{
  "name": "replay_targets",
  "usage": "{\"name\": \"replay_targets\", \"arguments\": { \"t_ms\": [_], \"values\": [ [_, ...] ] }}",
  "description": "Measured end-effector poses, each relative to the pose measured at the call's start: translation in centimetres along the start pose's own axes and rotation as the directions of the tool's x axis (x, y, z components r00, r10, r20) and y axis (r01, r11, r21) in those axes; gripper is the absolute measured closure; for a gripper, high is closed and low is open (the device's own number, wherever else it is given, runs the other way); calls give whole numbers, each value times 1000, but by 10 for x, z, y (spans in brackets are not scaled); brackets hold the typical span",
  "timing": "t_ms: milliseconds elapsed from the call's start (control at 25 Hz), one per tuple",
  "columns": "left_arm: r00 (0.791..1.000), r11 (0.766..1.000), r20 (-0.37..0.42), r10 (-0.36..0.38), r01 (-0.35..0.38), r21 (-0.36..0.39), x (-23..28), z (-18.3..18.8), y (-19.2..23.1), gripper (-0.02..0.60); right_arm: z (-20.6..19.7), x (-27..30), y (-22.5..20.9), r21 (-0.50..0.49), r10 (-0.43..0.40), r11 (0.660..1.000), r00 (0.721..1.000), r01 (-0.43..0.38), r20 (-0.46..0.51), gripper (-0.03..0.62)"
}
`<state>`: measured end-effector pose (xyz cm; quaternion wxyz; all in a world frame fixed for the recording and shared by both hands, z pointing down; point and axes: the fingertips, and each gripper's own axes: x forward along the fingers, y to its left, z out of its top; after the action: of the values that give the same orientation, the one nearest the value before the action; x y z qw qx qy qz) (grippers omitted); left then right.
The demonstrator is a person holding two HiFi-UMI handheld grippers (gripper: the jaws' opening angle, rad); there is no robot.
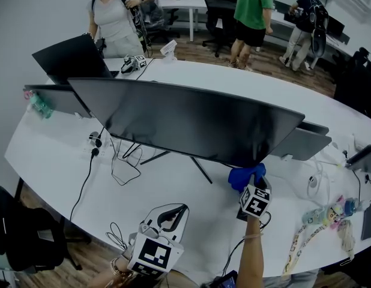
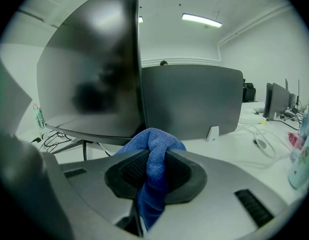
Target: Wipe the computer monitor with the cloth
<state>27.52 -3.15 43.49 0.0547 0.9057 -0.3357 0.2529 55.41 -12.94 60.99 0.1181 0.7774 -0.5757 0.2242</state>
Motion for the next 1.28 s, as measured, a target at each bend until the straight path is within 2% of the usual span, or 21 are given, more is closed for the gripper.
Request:
{"name": "replay_targets", "arguments": {
  "t_ms": [480, 1280],
  "values": [
    [1000, 1000, -5, 12, -12, 7, -17, -6, 21, 572, -13, 4, 15, 57, -9, 998, 999, 11, -35, 522],
    [1000, 1000, 15, 15, -15, -23, -32, -12, 61, 572, -15, 8, 47, 43, -29, 999, 998, 32, -63, 522]
  ]
}}
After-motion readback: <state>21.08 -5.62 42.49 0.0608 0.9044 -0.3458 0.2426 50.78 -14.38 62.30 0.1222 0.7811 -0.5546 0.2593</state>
